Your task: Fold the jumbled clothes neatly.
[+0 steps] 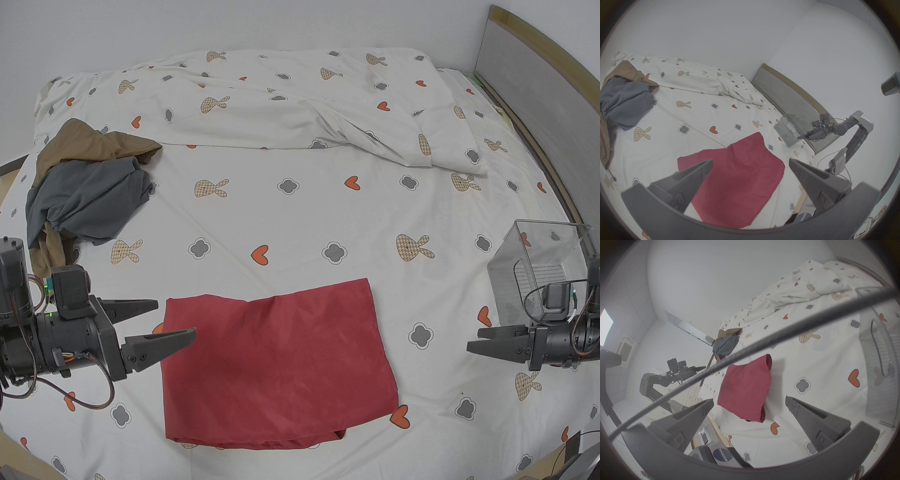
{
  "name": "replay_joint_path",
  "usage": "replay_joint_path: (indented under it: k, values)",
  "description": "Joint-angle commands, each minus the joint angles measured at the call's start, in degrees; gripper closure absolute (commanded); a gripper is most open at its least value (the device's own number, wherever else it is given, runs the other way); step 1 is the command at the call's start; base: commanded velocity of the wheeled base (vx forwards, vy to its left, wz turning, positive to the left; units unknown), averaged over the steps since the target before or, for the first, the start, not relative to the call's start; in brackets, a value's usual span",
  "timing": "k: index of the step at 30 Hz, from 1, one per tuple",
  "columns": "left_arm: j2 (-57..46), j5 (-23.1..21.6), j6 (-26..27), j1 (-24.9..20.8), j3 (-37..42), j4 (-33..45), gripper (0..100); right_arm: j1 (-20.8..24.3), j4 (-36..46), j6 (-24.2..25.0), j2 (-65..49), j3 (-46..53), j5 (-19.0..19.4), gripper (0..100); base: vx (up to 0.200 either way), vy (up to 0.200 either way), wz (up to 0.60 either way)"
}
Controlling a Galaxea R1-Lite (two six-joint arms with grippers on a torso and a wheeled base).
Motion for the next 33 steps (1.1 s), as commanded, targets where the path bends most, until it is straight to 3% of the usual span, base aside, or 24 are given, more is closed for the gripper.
replay_joint_path:
  k: [1,5,7,10,13,17,20,21,22,24,25,30,33]
  values:
    - [2.56,3.20,0.03,-0.10,-1.17,-0.12,0,2.45,-0.16,-0.14,6.36,0.05,-0.26,0,0.000,0.000,0.00]
    - [3.09,5.83,0.38,0.69,0.06,-1.35,0,6.23,-0.52,-0.23,15.67,-2.32,-0.61,0,0.000,0.000,0.00]
    - [3.62,7.06,0.03,0.51,0.15,-1.44,0,8.51,-0.43,-0.14,19.45,-4.96,-2.89,0,0.000,0.000,0.00]
    - [5.46,6.98,-4.01,1.30,-0.81,-1.35,0,12.64,-0.43,-0.14,25.78,-9.09,-9.40,0,0.000,0.000,0.00]
    - [7.48,5.75,-8.41,3.06,-0.73,-1.17,0,14.58,-0.43,0.13,29.38,-12.26,-11.59,0,0.000,0.000,0.00]
    - [11.26,3.72,-6.12,7.63,-0.29,-1.26,0,14.58,-0.52,0.21,33.52,-14.89,-11.15,0,0.000,0.000,0.00]
    - [14.25,-2.34,-1.73,12.11,0.86,-1.26,0,14.22,-0.52,0.21,36.86,-17.79,-8.61,0,0.000,0.000,0.00]
    - [14.25,-2.34,-1.73,12.11,0.86,-1.26,0,14.22,-0.52,0.21,36.86,-17.79,-8.61,0,0.000,0.000,0.00]
    - [15.66,-9.81,0.03,15.72,1.56,-1.35,0,13.96,-0.52,0.30,38.61,-19.46,-5.35,0,0.000,0.000,0.00]
    - [16.18,-11.39,0.20,16.60,1.73,-1.35,0,13.87,-0.52,0.39,38.96,-19.81,-4.74,0,0.000,0.000,0.00]
    - [18.56,-14.29,0.29,19.67,1.73,-1.61,0,13.61,-0.52,0.65,40.55,-21.04,-2.89,0,0.000,0.000,0.00]
    - [23.30,-14.47,0.38,21.96,2.44,-5.92,0,13.87,-0.60,1.01,42.57,-22.63,-2.10,0,0.000,0.000,0.00]
    - [27.61,-14.47,0.38,21.87,4.46,-12.42,0,14.22,-0.69,1.01,42.83,-23.42,-0.61,0,0.000,0.000,0.00]
